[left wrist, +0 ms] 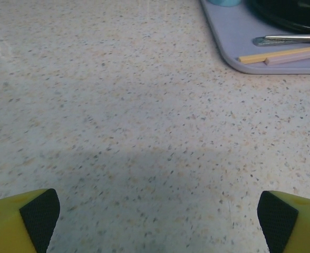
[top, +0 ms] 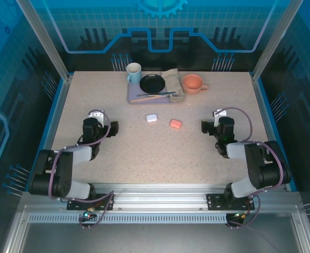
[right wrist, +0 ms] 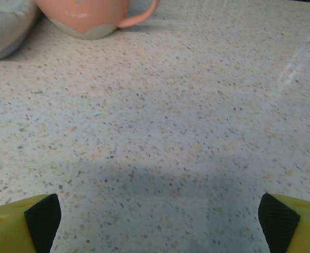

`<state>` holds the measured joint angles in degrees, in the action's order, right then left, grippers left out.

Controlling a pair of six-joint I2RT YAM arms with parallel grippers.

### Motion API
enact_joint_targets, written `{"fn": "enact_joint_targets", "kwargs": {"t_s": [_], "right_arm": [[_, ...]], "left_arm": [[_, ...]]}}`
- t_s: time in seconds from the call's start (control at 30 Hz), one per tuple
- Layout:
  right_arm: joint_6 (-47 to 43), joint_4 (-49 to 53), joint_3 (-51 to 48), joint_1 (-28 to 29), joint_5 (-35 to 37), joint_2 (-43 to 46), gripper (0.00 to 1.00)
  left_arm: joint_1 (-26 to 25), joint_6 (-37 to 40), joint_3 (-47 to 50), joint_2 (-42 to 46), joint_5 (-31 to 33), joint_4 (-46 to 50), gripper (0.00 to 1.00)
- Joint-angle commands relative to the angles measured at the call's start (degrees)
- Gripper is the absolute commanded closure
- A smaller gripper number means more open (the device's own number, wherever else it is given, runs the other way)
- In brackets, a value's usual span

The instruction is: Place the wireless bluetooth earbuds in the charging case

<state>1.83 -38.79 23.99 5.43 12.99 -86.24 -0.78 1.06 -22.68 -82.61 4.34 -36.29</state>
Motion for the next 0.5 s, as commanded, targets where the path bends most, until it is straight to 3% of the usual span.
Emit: {"fn": "enact_joint_targets", "kwargs": {"t_s": [0.0, 0.03, 0.47], "right_arm": [[-1.7, -4.8, 0.5, -1.5, -6.2, 0.0, 0.00], [-1.7, -5.5, 0.3, -1.4, -6.2, -0.1, 0.00], [-1.8, -3.8, 1.1, -2.1, -8.5, -0.2, 0.00]], "left_arm": [[1.2, -0.8, -0.8, -5.0, -4.5, -11.1, 0.01], [2.2, -1.4, -1.5, -4.0, -5.9, -7.0, 0.01], [2.2, -1.5, -1.6, -4.6, -5.5, -8.0, 0.01]]}}
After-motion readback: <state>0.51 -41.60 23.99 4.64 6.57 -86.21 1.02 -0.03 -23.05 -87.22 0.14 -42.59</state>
